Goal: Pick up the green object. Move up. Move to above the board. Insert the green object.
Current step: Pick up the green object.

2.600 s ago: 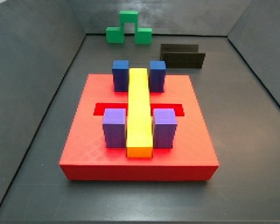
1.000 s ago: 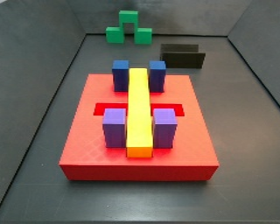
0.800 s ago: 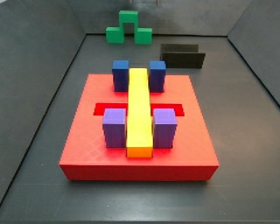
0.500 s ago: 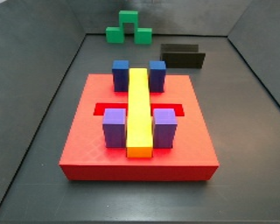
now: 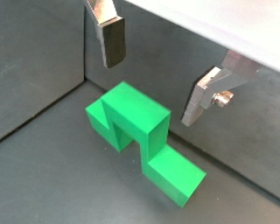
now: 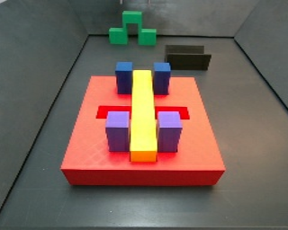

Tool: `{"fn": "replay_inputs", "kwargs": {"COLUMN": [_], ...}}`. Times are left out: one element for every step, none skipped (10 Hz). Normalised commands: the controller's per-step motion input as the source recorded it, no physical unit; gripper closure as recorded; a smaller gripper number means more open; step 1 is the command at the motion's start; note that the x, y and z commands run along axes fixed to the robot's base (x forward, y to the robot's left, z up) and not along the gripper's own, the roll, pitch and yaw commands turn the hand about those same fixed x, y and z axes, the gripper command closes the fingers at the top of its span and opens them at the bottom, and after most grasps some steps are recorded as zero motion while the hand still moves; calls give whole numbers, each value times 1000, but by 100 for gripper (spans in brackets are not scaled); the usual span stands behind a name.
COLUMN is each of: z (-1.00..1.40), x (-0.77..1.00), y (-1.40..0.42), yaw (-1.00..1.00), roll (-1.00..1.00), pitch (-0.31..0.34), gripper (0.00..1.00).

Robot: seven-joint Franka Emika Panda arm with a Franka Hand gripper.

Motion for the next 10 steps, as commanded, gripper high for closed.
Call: {"fn": "replay_inputs", "kwargs": {"z": [-194, -220, -246, -266, -283, -191, -91, -94, -134, -251], "x": [0, -14, -3, -29, -54, -106, -111, -140, -106, -191], "y": [-94, -149, -137, -140, -140, 0, 334, 311, 9, -17], "yaw": [63, 57, 60, 51, 43, 0, -69, -97, 0, 40], "roll": [0, -9, 0, 0, 0, -1, -27, -29, -30, -91], "pitch": [-33, -49, -36, -36, -37, -37, 0, 0, -21, -1], "gripper": [0, 0, 0, 0, 0, 0, 0, 0, 0, 0]}}
